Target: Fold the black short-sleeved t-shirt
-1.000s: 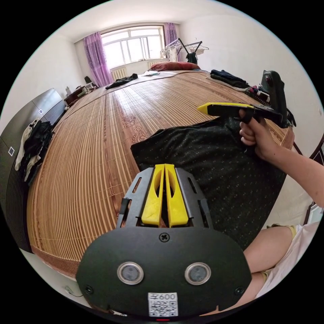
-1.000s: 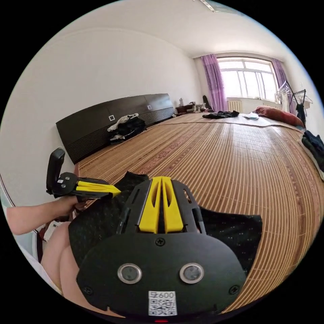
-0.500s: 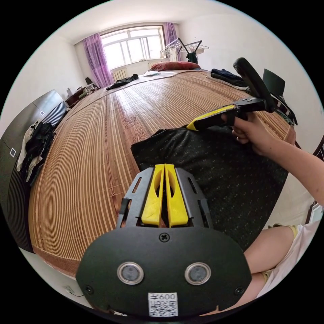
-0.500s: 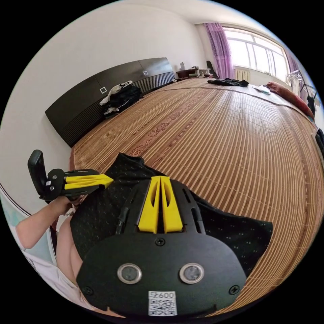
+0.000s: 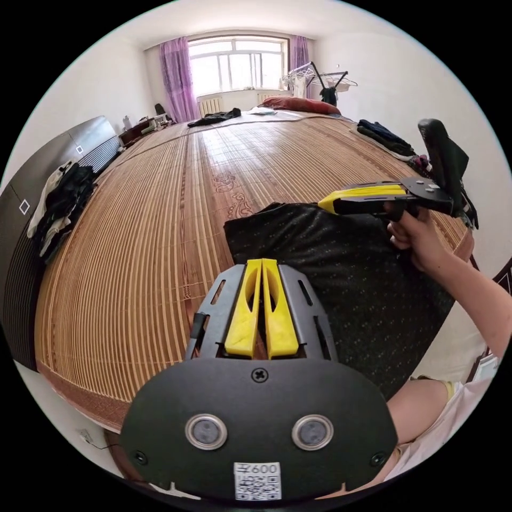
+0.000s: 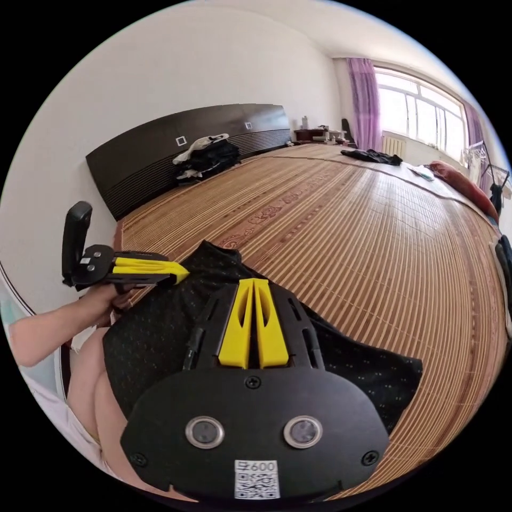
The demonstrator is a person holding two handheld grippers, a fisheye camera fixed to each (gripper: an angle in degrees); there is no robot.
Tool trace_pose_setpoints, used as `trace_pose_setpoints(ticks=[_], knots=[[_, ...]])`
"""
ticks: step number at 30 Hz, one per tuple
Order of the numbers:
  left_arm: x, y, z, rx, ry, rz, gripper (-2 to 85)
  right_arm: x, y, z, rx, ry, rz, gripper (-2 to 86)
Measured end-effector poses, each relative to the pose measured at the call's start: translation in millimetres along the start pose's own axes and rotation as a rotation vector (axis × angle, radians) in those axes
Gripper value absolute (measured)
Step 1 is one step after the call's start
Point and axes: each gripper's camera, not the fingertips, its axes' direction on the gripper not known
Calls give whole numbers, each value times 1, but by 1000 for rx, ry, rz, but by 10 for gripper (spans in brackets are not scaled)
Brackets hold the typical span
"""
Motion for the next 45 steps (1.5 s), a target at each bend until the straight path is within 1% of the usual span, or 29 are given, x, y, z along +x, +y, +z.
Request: trace_pose_setpoints(ticks=[3, 6, 11, 13, 15, 16, 17, 18, 19, 20, 21, 22, 24, 25, 27, 28, 29, 31, 34, 35, 36, 38, 39, 40, 41, 42, 43, 44, 45], knots=[[-23, -1, 1, 20, 24, -100, 5, 5, -3, 3, -25, 2, 18, -8], [-48, -2, 5, 33, 58, -209, 5, 8, -12, 17, -107, 26, 26, -8], [-61, -13, 22, 7, 95, -245, 5, 17, -12, 14, -99, 27, 37, -8], [-90, -7, 23, 11, 20, -458, 4, 23, -12, 13, -98, 13, 49, -8], [-94, -5, 11, 113, -37, -513, 4, 28, -11, 12, -96, 4, 52, -8], [-90, -8, 8, 147, -51, -495, 4, 29, -11, 12, -97, 7, 47, -8], [-76, -17, 5, 214, -47, -383, 4, 29, -11, 11, -95, 12, 39, -8], [-58, -31, 9, 240, -12, -211, 4, 29, -10, 11, -94, 15, 35, -8], [-39, -45, 19, 219, 15, -65, 5, 30, -10, 11, -95, 21, 32, -8], [-31, -50, 25, 200, 21, -10, 5, 33, -10, 11, -95, 19, 36, -8], [-15, -62, 40, 145, -7, 76, 6, 36, -10, 11, -95, 15, 40, -8], [-4, -72, 59, 72, -95, 96, 6, 41, -10, 11, -96, 4, 50, -8], [-1, -86, 90, -52, -172, 79, 7, 50, -9, 11, -95, -18, 73, -8], [-5, -88, 94, -34, -168, 63, 7, 58, -8, 10, -89, -25, 98, -8], [-20, -91, 103, -38, -112, 17, 7, 78, -2, 3, -54, 96, 243, -8], [-32, -92, 109, -40, -64, -14, 7, 103, 7, -6, -31, 217, 440, -8], [-37, -92, 112, -39, -43, -25, 7, 131, 19, -15, -9, 202, 586, -8], [-52, -90, 124, -32, 21, -61, 7, 167, 37, -34, 58, 78, 690, -8], [-62, -90, 138, -31, 60, -81, 8, 184, 65, -96, 263, 137, 690, -8], [-63, -90, 145, -31, 65, -84, 8, 189, 70, -108, 268, 85, 639, -8], [-63, -90, 152, -29, 60, -81, 8, 193, 71, -108, 231, 35, 612, -8], [-58, -89, 162, -28, 38, -69, 8, 203, 71, -83, -41, -256, 481, -8], [-56, -89, 170, -27, 28, -63, 8, 201, 73, -77, -99, -283, 453, -8], [-56, -89, 174, -27, 27, -62, 8, 196, 77, -65, -205, -250, 413, -8], [-56, -88, 182, -26, 31, -62, 8, 194, 84, -60, -242, -146, 383, -9], [-58, -87, 190, -24, 41, -67, 8, 196, 88, -61, -232, -117, 381, -9], [-59, -86, 198, -21, 52, -72, 8, 211, 97, -63, -195, -125, 437, -9], [-59, -85, 202, -21, 55, -74, 8, 235, 112, -69, -160, -90, 597, -9], [-57, -84, 211, -20, 56, -74, 8, 245, 122, -76, -118, -59, 673, -9]])
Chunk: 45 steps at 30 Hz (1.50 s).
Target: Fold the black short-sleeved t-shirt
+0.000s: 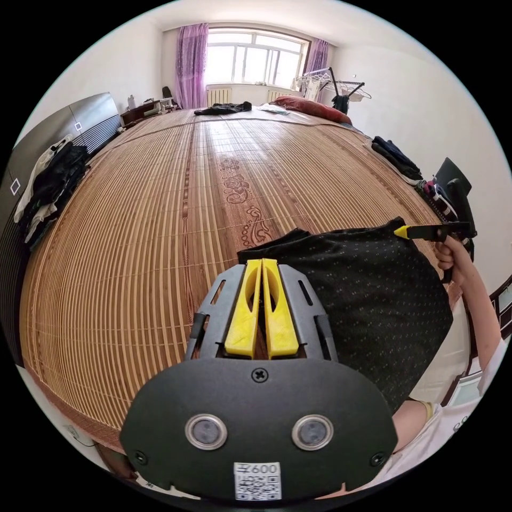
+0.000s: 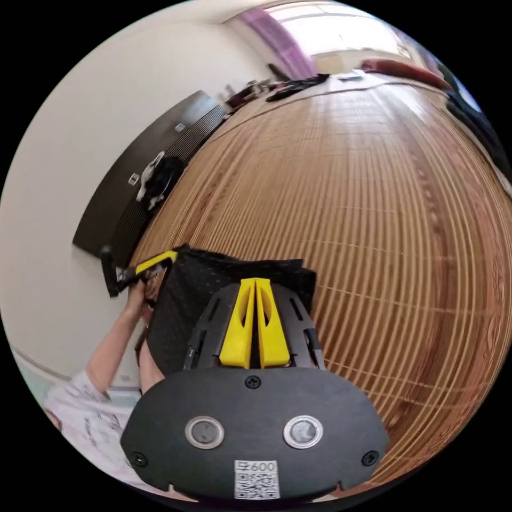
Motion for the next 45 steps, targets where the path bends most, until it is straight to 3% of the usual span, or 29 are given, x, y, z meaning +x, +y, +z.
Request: trace_pose_setpoints(ticks=[2, 4, 6, 8, 10, 12, 14, 16, 18, 22, 27, 31, 35, 39, 42, 45], knots=[[4, 2, 13, 3, -13, 7, 8, 27, 46, -50, 370, -66, 135, -9], [23, 8, 29, 17, -90, 52, 9, 6, 88, -65, 489, -63, 11, -8], [45, 16, 39, 49, -198, 102, 11, -35, 127, -56, 423, 35, -233, -8], [67, 29, 32, 167, -368, 122, 13, -89, 211, -33, 373, 188, -641, -8], [109, 54, -2, 404, -608, 271, 19, -106, 282, -19, 431, 292, -827, -6], [141, 82, -26, 556, -697, 408, 27, -111, 344, -4, 477, 390, -962, -4], [159, 114, -48, 614, -593, 526, 43, -107, 391, 15, 412, 459, -1030, 7], [178, 157, -58, 541, -430, 652, 82, -97, 410, 22, 431, 477, -980, 47], [197, 192, -48, 428, -403, 801, 107, -84, 423, 21, 469, 418, -929, 85], [229, 269, 2, 254, -623, 1147, 129, -67, 444, 33, 499, 215, -946, 108], [258, 300, 73, 75, -770, 1351, 133, -88, 453, 82, 374, 231, -1062, 117], [274, 311, 123, 45, -894, 1415, 107, -98, 461, 113, 262, 105, -1080, 127], [283, 322, 155, 42, -973, 1459, 51, -102, 483, 141, 312, 135, -1113, 127], [283, 313, 149, 158, -979, 1402, 33, -106, 483, 184, 305, 149, -1220, 127], [282, 304, 144, 205, -956, 1332, 30, -117, 468, 217, 277, 198, -1251, 121], [280, 304, 150, 230, -947, 1306, 31, -128, 470, 266, 228, 438, -1374, 86]])
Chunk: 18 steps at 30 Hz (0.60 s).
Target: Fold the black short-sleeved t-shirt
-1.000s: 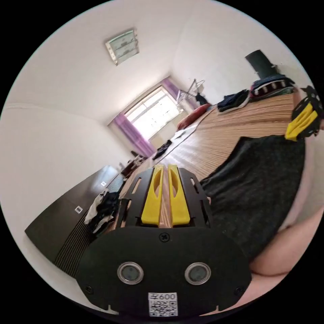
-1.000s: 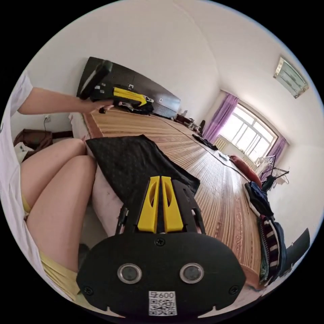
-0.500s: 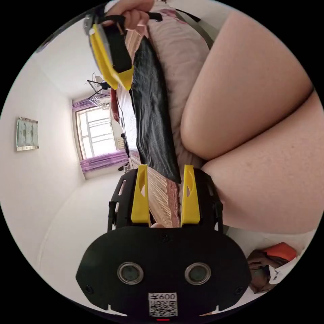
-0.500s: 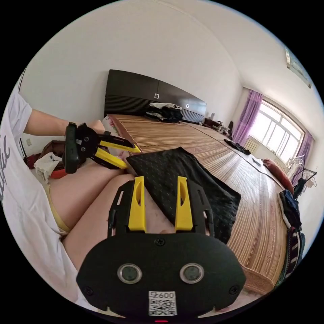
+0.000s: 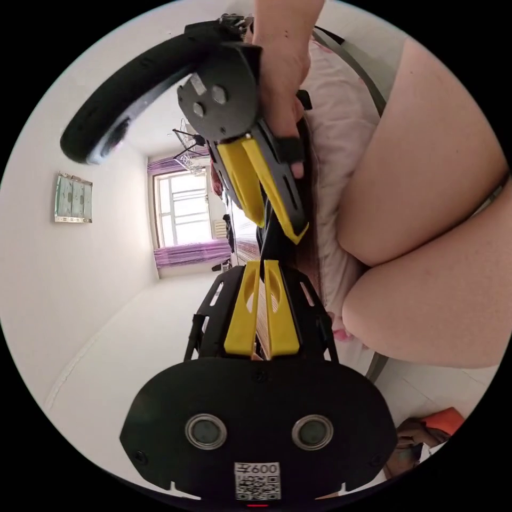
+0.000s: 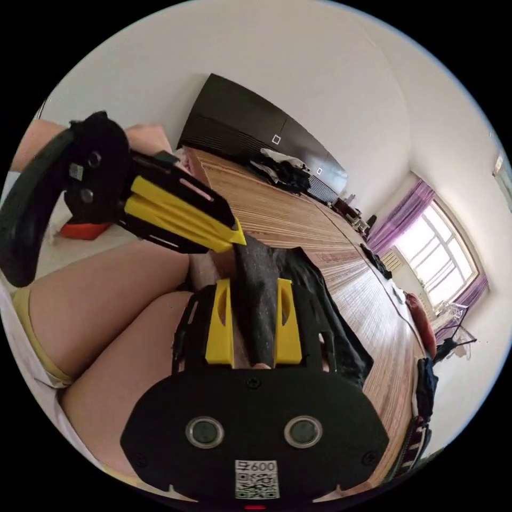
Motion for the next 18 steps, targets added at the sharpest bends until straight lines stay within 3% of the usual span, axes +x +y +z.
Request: trace_pose_setpoints(ticks=[5, 11, 14, 18], knots=[[25, 1, 4, -8, 47, -46, 42, 2, 24, 32, -41, -15, 20, 4], [74, -33, -8, 3, -4, -85, 134, 26, 17, 38, -62, -68, 158, -8], [77, -59, -2, 11, 61, -222, 140, 29, 15, 47, -86, -107, 172, -8], [84, -97, 33, -116, 126, -321, 128, 29, 12, 50, -91, -125, 186, -8]])
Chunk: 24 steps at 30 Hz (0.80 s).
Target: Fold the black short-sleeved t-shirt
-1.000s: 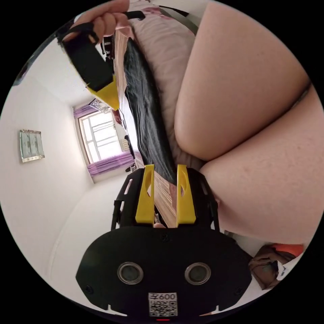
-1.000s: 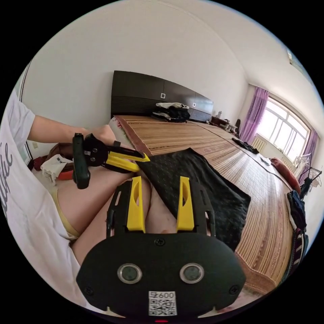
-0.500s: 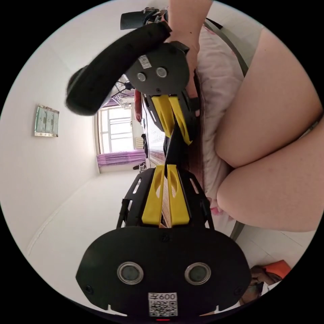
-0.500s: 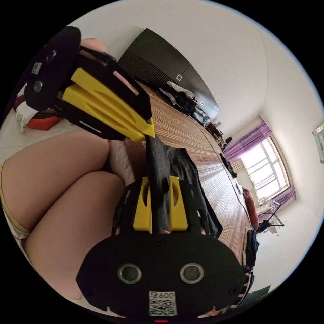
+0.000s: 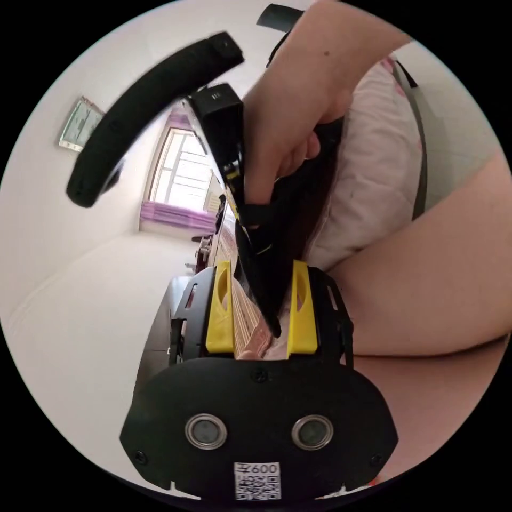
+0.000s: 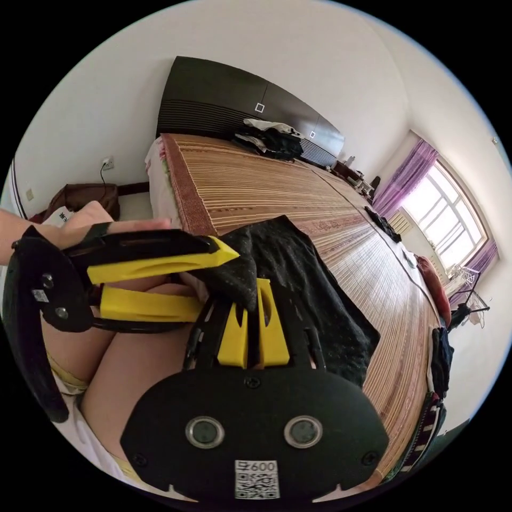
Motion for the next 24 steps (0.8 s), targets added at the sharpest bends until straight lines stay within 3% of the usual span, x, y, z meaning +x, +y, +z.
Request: trace_pose_setpoints(ticks=[4, 7, 13, 18, 24], knots=[[25, 1, 17, -8, -28, 152, 48, -19, 6, 7, -13, 82, -73, -3], [39, 20, 10, 16, -123, 267, 36, -30, 29, 17, -57, 158, -166, 8], [61, 46, -24, 26, -154, 267, 30, -13, 87, 14, -237, 278, -167, -3], [90, 45, -50, 7, -168, 280, 29, -13, 102, 0, -282, 347, -72, -4], [86, 36, -80, -91, -111, 190, 26, -55, 100, -7, -318, 417, -168, -7]])
